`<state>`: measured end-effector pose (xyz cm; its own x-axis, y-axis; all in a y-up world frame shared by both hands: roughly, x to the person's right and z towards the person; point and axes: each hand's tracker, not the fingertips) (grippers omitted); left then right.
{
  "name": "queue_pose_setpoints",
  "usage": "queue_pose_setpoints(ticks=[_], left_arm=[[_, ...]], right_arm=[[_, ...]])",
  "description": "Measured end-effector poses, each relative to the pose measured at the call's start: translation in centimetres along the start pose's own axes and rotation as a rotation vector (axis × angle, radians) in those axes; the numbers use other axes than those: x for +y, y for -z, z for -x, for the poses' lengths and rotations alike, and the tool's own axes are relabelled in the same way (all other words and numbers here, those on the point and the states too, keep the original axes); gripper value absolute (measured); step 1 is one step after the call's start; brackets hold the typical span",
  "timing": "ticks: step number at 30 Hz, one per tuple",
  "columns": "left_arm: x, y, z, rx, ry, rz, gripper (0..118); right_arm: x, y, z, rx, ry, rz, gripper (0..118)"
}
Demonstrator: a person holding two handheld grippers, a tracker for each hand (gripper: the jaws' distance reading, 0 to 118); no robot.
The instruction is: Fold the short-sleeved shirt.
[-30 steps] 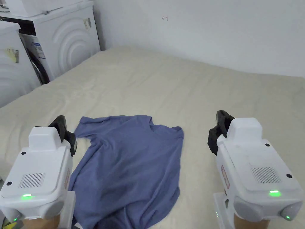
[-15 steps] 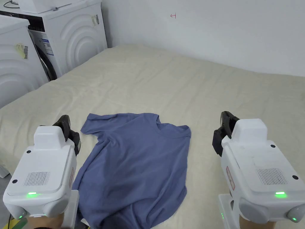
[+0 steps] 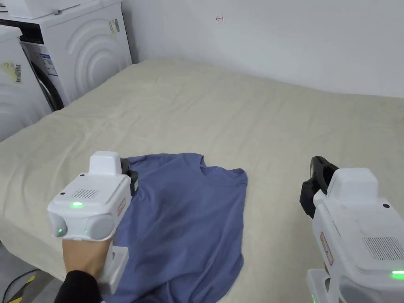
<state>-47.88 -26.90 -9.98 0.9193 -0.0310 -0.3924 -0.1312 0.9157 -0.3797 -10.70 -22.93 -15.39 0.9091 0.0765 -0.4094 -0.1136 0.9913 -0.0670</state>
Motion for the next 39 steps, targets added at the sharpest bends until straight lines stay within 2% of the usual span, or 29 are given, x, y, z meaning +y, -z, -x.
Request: queue_pose_setpoints(ticks=[2,5,8,10,11,13,19,21,22,24,26,27,28,29,30,31,32,39], left_arm=[[0.0,2.2,-0.6,-0.002,-0.016,0.067,0],[-0.3,5.3,-1.6,-0.030,-0.003,0.199,14],[-1.4,8.6,-2.6,-0.037,0.020,0.338,69],[-2.5,10.5,-2.9,-0.030,0.013,0.404,102],[-3.1,11.5,-3.1,-0.027,0.008,0.450,108],[-4.2,12.8,-3.3,-0.044,-0.011,0.489,110],[-7.6,16.1,-4.5,-0.072,0.034,0.662,109],[-8.6,16.7,-4.9,-0.057,0.038,0.682,101],[-9.0,16.9,-5.1,-0.056,0.043,0.699,94],[-9.6,17.2,-5.3,-0.069,0.038,0.718,90],[-10.1,17.4,-5.4,-0.098,0.011,0.727,70],[-10.0,17.1,-5.5,-0.074,0.025,0.712,67],[-9.7,17.0,-5.6,-0.080,0.028,0.717,60],[-9.2,16.4,-6.0,-0.077,0.028,0.724,45],[-8.9,16.3,-6.1,-0.067,0.028,0.724,23],[-8.9,16.3,-6.0,-0.058,0.040,0.715,11],[-9.0,16.4,-6.0,-0.058,0.055,0.711,3],[-6.9,13.6,-4.6,-0.122,-0.032,0.595,0]], right_arm=[[-0.4,0.3,-0.6,-0.009,0.005,0.013,0],[-0.9,0.8,-1.6,-0.027,0.009,0.032,0],[-1.5,1.2,-2.5,-0.047,0.014,0.050,0],[-1.9,1.5,-3.2,-0.057,0.014,0.060,0],[-2.1,1.6,-3.5,-0.067,0.012,0.069,0],[-2.5,1.8,-4.1,-0.079,0.012,0.081,0],[-3.8,2.1,-5.6,-0.108,0.009,0.123,0],[-4.2,2.1,-5.9,-0.113,0.011,0.136,0],[-4.3,2.1,-6.1,-0.115,0.010,0.141,0],[-4.6,2.0,-6.3,-0.123,0.008,0.150,0],[-4.7,2.0,-6.6,-0.126,0.010,0.156,0],[-4.8,1.9,-6.7,-0.129,0.011,0.159,0],[-4.8,1.9,-6.8,-0.131,0.012,0.160,0],[-4.8,1.8,-6.9,-0.133,0.013,0.160,0],[-4.8,1.8,-7.0,-0.135,0.015,0.159,0],[-4.7,1.7,-7.0,-0.137,0.016,0.159,0],[-4.7,1.6,-7.1,-0.138,0.017,0.159,0],[-4.2,0.6,-7.7,-0.142,0.028,0.151,0]])
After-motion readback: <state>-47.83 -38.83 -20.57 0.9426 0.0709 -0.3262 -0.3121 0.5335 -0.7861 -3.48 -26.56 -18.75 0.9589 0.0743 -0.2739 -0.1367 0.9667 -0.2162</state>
